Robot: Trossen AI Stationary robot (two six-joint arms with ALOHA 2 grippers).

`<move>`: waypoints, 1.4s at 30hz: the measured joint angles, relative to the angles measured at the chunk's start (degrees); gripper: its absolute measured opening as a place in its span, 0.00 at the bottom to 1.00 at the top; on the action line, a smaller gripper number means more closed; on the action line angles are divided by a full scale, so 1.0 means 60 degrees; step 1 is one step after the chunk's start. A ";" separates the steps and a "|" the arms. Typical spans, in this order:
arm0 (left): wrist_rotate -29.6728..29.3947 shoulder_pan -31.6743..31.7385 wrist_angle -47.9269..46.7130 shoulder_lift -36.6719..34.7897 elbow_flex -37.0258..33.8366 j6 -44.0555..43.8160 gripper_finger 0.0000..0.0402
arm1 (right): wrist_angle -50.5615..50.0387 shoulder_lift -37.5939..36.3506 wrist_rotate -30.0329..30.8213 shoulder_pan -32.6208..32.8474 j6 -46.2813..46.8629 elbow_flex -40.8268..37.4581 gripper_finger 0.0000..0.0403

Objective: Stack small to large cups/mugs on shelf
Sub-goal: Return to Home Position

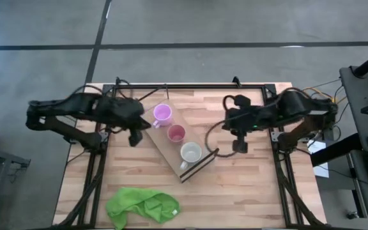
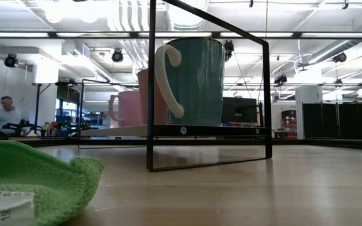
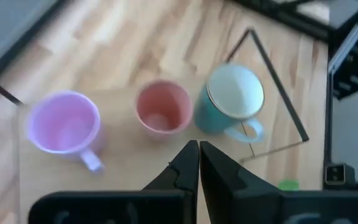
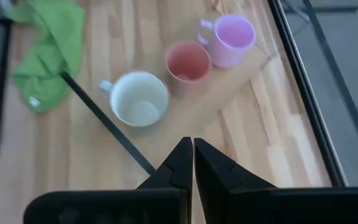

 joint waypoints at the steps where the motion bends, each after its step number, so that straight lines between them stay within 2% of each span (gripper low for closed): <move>1: -0.0097 0.0000 0.0012 -0.0211 0.0000 0.0070 0.00 | 0.0331 -0.0292 -0.0008 0.0018 -0.0014 -0.0339 0.02; 8: 0.0111 -0.0007 0.1155 -0.1102 -0.0102 0.2034 0.00 | 0.3426 -0.2179 -0.0526 0.0204 -0.0442 -0.3179 0.02; 12: 0.0295 -0.0007 0.2489 -0.1287 -0.0102 0.3062 0.00 | 0.6393 -0.3083 -0.0546 0.0269 -0.1327 -0.4860 0.02; 17: 0.0644 0.0000 0.3816 -0.1302 -0.0102 0.3266 0.00 | 1.0867 -0.3874 -0.0528 0.0188 -0.2439 -0.6826 0.02; 20: 0.0836 0.0000 0.4104 -0.1243 -0.0102 0.3427 0.00 | 1.2410 -0.4124 -0.0534 0.0066 -0.2813 -0.7753 0.02; 28: 0.0916 0.0000 0.5041 -0.1041 -0.0146 0.4450 0.00 | 1.3281 -0.4540 -0.0528 -0.0422 -0.3211 -0.8459 0.02; 33: 0.0934 0.0000 0.5073 -0.1053 -0.0190 0.4694 0.00 | 1.2787 -0.4906 -0.0539 -0.0467 -0.3369 -0.8331 0.02; 42: 0.0869 -0.0007 0.5545 -0.2275 -0.1143 0.4505 0.00 | 1.2473 -0.5406 -0.0539 -0.0470 -0.3643 -0.8626 0.02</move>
